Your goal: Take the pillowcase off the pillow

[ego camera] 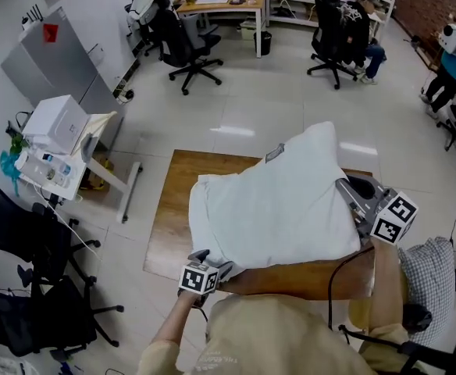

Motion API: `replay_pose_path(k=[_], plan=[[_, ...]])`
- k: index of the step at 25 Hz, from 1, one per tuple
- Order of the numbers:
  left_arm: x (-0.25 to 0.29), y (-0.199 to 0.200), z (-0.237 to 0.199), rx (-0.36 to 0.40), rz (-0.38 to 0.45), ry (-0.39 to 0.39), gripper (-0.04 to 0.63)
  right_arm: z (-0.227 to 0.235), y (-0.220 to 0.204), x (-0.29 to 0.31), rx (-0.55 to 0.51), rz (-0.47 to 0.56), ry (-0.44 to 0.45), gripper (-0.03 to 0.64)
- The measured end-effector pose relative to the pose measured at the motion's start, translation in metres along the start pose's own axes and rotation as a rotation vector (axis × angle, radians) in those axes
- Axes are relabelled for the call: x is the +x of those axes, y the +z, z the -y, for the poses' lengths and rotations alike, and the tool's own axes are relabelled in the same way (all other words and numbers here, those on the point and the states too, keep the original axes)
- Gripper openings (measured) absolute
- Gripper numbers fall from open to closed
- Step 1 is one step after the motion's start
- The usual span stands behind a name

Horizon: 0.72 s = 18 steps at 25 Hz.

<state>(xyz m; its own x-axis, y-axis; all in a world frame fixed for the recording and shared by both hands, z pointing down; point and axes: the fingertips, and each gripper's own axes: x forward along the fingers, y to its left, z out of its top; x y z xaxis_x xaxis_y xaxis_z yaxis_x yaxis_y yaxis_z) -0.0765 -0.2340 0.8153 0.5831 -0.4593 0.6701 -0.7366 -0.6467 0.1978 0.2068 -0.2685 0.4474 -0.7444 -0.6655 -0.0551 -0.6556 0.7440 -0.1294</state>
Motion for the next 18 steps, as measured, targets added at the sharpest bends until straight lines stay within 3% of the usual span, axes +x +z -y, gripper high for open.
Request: replay_pose_path(k=[3, 8, 14, 18], plan=[[0.023, -0.037, -0.008, 0.078, -0.064, 0.106, 0.348, -0.004, -0.005, -0.007, -0.005, 0.003, 0.009, 0.014], [0.029, -0.057, -0.023, 0.217, -0.137, 0.168, 0.278, 0.001, -0.010, -0.016, 0.017, 0.000, -0.022, 0.014], [0.015, -0.076, -0.036, 0.195, -0.126, 0.166, 0.276, 0.022, -0.023, -0.031, 0.175, 0.018, -0.103, 0.014], [0.008, -0.084, -0.043, 0.224, -0.170, 0.164, 0.251, 0.037, -0.034, -0.044, 0.237, 0.026, -0.141, 0.014]])
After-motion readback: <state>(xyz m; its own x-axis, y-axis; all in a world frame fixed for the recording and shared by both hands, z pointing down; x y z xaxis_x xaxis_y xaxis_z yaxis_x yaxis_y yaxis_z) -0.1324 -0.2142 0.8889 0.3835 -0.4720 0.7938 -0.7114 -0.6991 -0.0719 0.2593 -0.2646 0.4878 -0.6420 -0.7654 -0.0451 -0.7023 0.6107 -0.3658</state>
